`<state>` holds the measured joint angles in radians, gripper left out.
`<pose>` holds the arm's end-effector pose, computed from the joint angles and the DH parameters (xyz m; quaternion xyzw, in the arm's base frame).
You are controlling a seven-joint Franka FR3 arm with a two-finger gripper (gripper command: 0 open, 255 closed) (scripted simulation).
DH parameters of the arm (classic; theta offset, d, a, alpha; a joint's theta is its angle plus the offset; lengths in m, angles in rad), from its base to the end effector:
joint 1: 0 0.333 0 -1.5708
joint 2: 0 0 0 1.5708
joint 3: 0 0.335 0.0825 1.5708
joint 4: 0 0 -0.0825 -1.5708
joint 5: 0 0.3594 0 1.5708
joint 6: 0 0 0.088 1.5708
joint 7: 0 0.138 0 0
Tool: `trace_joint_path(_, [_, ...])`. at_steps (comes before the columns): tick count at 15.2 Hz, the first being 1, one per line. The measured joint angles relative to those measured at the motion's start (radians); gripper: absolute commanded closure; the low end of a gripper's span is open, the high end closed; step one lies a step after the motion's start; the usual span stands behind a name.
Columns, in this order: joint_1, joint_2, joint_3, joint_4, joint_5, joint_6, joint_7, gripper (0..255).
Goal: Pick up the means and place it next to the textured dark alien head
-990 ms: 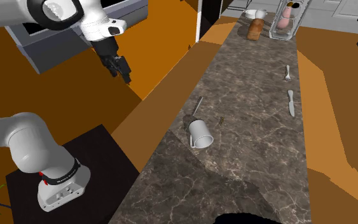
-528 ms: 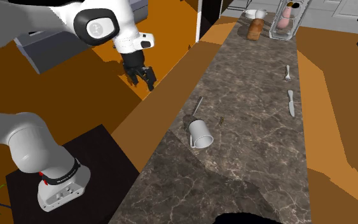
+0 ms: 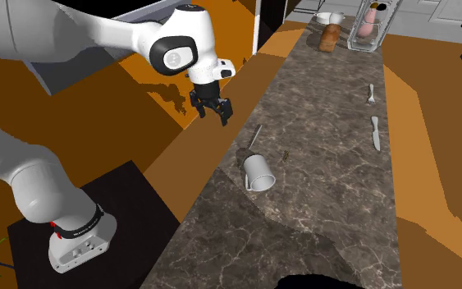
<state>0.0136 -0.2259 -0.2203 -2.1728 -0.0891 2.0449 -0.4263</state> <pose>0.4594 -0.1092 0.4912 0.9904 0.1293 0.0395 0.0297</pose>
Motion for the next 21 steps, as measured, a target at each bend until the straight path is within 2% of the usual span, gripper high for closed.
trace_joint_path(6, [-0.009, 0.259, -0.045, 0.178, 0.096, 0.057, -0.153, 0])
trace_joint_path(15, [-0.069, 0.616, -0.031, 0.503, 0.231, 0.043, -0.324, 0])
trace_joint_path(21, [-0.077, 0.668, -0.023, 0.500, 0.248, 0.095, -0.341, 0])
